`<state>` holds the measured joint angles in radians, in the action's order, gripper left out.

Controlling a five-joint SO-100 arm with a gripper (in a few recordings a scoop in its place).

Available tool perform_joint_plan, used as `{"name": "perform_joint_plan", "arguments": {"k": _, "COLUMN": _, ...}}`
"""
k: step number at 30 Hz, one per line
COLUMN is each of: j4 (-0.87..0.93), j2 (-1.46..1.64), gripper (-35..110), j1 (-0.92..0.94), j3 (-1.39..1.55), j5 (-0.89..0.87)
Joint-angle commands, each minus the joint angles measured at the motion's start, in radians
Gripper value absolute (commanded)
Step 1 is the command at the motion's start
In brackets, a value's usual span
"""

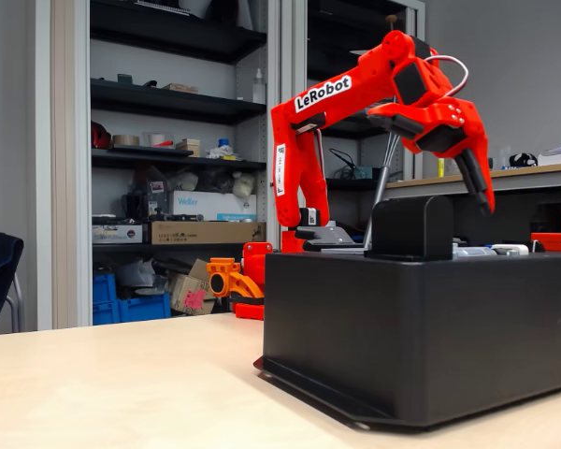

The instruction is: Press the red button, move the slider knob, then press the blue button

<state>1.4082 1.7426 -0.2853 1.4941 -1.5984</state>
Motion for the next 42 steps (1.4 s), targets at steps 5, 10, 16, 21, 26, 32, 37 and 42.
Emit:
{"name": "perform_joint_plan", "arguments": {"k": 5, "j4": -0.006, "j2": -0.035, "gripper": 103, "j1": -0.052, "j3": -0.071, "j5": -0.040}}
{"name": "perform_joint_plan", "arguments": {"k": 10, "j4": -0.008, "j2": -0.057, "gripper": 103, "j1": -0.080, "j3": -0.086, "j5": -0.060}}
{"name": "perform_joint_plan", "arguments": {"k": 16, "j4": -0.015, "j2": -0.083, "gripper": 103, "j1": -0.112, "j3": -0.101, "j5": -0.083}}
{"name": "perform_joint_plan", "arguments": {"k": 21, "j4": -0.026, "j2": -0.097, "gripper": 103, "j1": -0.133, "j3": -0.101, "j5": -0.100}}
{"name": "perform_joint_plan", "arguments": {"k": 26, "j4": -0.051, "j2": -0.097, "gripper": 103, "j1": -0.141, "j3": -0.064, "j5": -0.103}}
{"name": "perform_joint_plan", "arguments": {"k": 32, "j4": -0.048, "j2": -0.081, "gripper": 103, "j1": -0.143, "j3": -0.012, "j5": -0.100}}
{"name": "perform_joint_plan", "arguments": {"k": 37, "j4": -0.057, "j2": -0.067, "gripper": 103, "j1": -0.143, "j3": 0.026, "j5": -0.100}}
{"name": "perform_joint_plan", "arguments": {"k": 42, "j4": -0.083, "j2": -0.044, "gripper": 103, "j1": -0.143, "j3": 0.078, "j5": -0.104}}
